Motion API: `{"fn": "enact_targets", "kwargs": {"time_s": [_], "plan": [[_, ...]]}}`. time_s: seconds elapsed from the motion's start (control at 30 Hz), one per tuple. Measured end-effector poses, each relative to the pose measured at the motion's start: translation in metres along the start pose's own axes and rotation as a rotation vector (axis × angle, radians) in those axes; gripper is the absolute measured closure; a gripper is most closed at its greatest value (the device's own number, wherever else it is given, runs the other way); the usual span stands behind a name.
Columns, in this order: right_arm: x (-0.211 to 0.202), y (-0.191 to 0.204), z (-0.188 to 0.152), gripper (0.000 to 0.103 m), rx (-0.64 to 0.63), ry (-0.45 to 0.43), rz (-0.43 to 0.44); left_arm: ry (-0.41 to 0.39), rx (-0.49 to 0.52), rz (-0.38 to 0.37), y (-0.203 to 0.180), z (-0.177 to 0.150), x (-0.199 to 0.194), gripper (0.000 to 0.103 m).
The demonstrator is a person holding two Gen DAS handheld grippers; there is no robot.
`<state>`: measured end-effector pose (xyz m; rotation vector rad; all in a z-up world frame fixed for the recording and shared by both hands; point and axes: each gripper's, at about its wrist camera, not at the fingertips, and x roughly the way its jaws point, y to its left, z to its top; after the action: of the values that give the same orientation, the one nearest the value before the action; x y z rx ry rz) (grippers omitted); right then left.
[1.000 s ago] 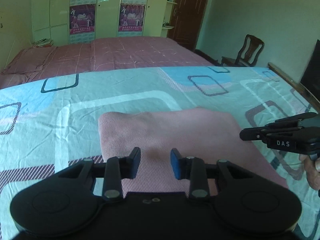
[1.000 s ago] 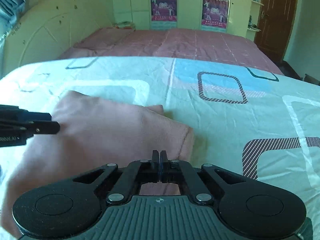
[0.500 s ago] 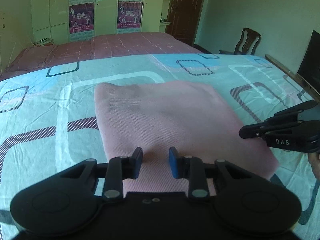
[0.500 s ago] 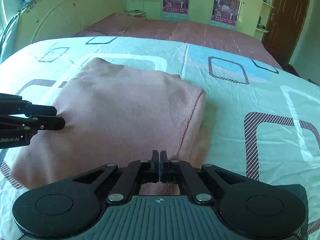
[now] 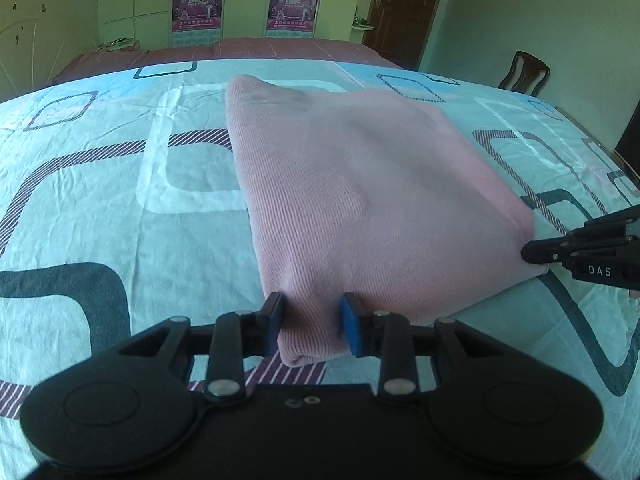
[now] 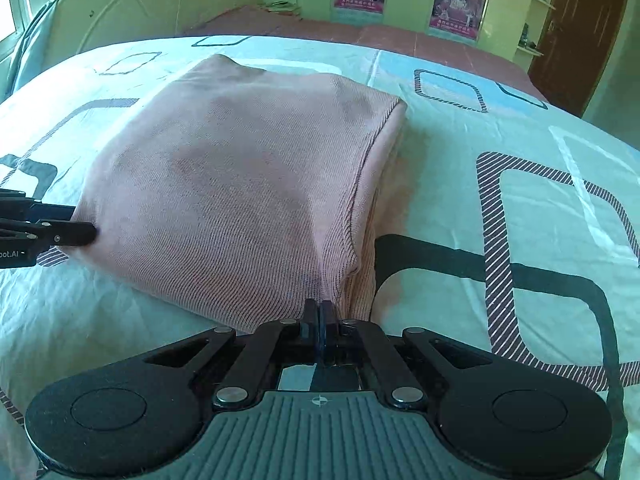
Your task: Fold small clothes
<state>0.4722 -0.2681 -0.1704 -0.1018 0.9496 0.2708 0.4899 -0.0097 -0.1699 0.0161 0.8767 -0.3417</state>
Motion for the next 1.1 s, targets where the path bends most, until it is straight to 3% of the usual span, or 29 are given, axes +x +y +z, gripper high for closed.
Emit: {"fn": "enact_targets", "kwargs": {"time_s": [0.47,0.53,0.67,0.73,0.83,0.9,0.93,0.97,1.07,1.1], "plan": [[-0.005,-0.003,0.002,0.103,0.014,0.008,0.009,-0.004,-0.007,0.034,-0.006,0.001,-0.01,0.069],[-0.012,-0.006,0.006,0.103,0.052,0.0,0.009,-0.056,-0.004,0.048,-0.008,0.005,-0.022,0.065],[-0.025,-0.013,0.019,0.103,0.097,-0.084,-0.03,-0.145,0.021,0.048,-0.013,0.021,-0.033,0.046],[-0.022,-0.021,0.028,0.103,0.145,-0.093,-0.027,-0.141,0.049,0.047,-0.018,0.033,-0.025,0.048],[-0.013,-0.033,0.04,0.103,0.195,-0.102,-0.023,-0.107,0.084,0.04,-0.024,0.046,-0.007,0.061],[-0.008,-0.039,0.044,0.093,0.228,-0.102,-0.014,-0.085,0.096,0.041,-0.027,0.05,0.003,0.061],[-0.009,-0.042,0.045,0.064,0.235,-0.123,-0.008,-0.068,0.108,0.047,-0.029,0.051,0.008,0.06],[-0.012,-0.043,0.044,0.045,0.235,-0.153,-0.006,-0.059,0.119,0.053,-0.031,0.051,0.01,0.06],[-0.013,-0.046,0.043,0.046,0.236,-0.161,0.052,-0.054,0.129,0.061,-0.034,0.049,0.012,0.061],[-0.012,-0.048,0.042,0.052,0.242,-0.159,0.087,-0.052,0.131,0.063,-0.034,0.049,0.012,0.061]]}}
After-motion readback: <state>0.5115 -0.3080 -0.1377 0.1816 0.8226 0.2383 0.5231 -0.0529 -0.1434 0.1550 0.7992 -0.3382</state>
